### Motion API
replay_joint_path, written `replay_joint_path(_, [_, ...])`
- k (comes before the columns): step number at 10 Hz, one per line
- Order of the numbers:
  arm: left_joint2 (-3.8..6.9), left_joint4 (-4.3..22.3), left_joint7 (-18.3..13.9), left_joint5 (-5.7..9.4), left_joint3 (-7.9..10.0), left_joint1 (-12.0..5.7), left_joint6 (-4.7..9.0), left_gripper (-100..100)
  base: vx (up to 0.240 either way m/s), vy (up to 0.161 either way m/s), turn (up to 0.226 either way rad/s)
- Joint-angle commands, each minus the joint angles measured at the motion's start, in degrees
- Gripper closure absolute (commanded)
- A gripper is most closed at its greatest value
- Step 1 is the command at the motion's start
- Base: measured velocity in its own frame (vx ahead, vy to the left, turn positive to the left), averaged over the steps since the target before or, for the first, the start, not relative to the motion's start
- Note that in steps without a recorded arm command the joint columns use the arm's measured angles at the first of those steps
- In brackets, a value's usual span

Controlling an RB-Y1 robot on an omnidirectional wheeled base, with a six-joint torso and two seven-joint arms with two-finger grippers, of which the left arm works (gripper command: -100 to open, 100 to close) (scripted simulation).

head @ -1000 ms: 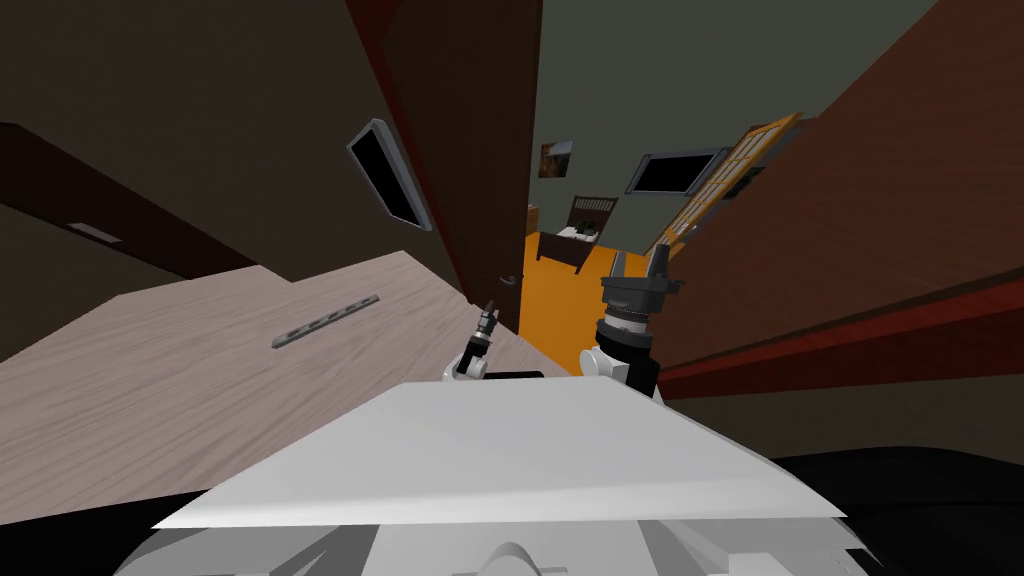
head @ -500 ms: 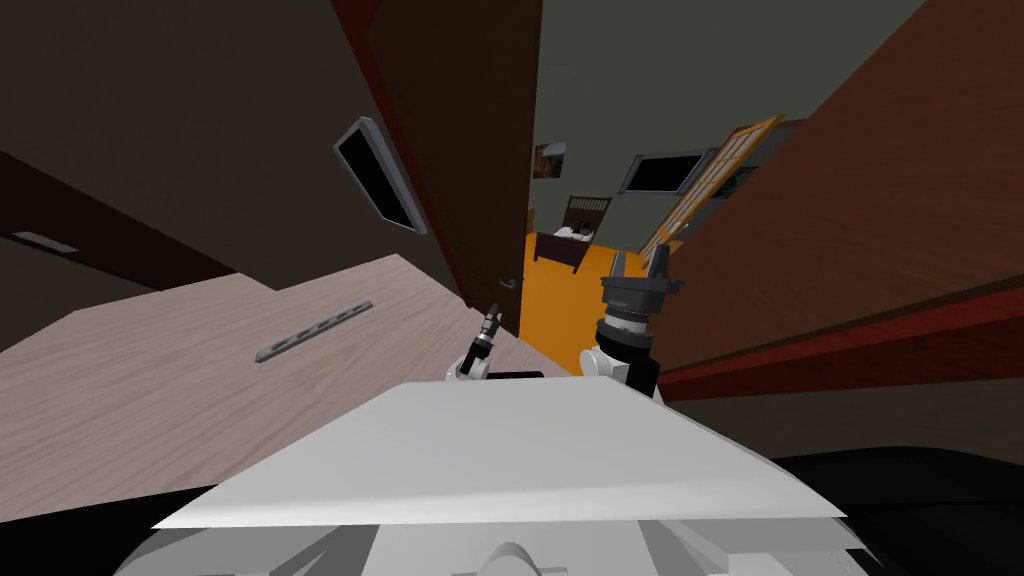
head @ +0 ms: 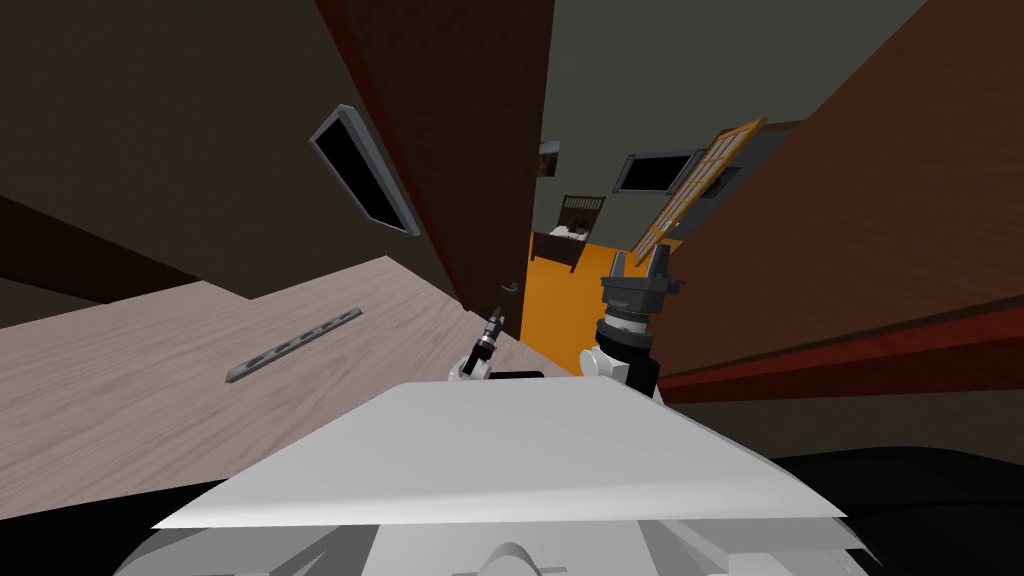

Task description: Push the door open

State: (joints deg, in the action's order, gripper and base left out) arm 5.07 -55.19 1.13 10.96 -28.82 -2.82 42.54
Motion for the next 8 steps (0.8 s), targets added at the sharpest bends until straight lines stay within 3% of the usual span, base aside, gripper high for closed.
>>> replay_joint_path(1, [-0.17, 2.06, 0.34, 0.5, -1.03, -0.75, 0.24, -100, 0.108, 0.124, -0.126])
replay_joint_path(8, [-1.46, 10.68, 1.51, 2.41, -4.79, -4.14, 1.41, -100, 0.114, 0.12, -0.094])
